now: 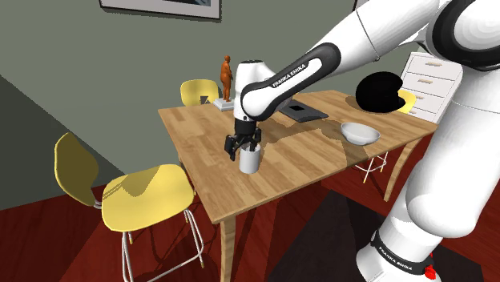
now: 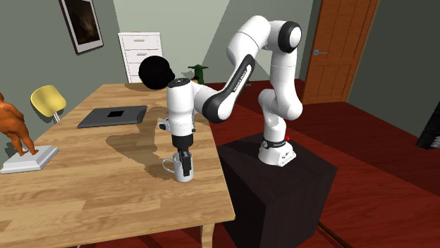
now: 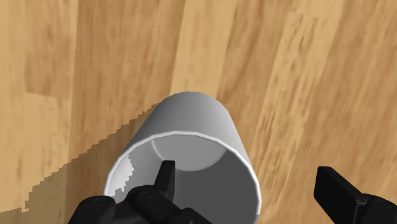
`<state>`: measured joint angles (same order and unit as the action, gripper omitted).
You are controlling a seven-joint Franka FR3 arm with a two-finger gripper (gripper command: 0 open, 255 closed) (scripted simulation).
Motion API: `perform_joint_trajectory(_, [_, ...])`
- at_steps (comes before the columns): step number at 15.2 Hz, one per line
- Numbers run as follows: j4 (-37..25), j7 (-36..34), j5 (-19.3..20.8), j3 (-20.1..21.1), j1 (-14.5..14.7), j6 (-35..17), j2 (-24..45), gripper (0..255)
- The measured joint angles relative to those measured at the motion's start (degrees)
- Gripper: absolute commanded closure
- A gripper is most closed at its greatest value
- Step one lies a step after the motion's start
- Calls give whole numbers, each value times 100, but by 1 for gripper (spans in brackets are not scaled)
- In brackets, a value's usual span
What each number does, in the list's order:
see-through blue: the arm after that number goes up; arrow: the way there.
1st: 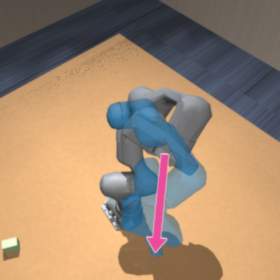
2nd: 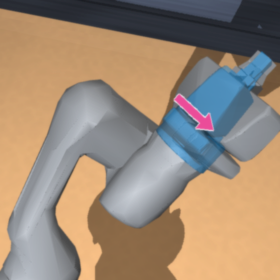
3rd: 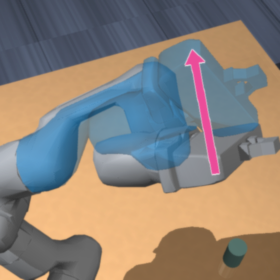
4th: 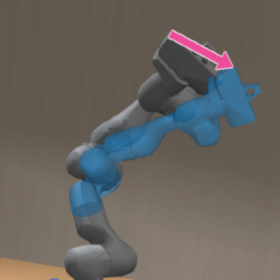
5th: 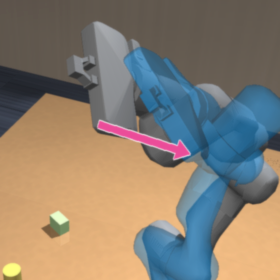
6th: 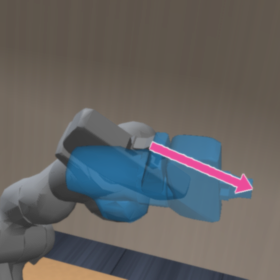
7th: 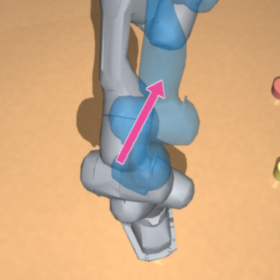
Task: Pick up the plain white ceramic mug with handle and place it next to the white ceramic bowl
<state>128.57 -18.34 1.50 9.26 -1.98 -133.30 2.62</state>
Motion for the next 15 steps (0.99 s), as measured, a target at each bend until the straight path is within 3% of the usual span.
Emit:
perform_joint_trajectory(2, [0,-1,1,0,0,-3,2,0])
perform_joint_trajectory(3, [0,-1,1,0,0,-3,2,255])
perform_joint_trajectory(15, [-39,4,-14,5,3,91,-54,255])
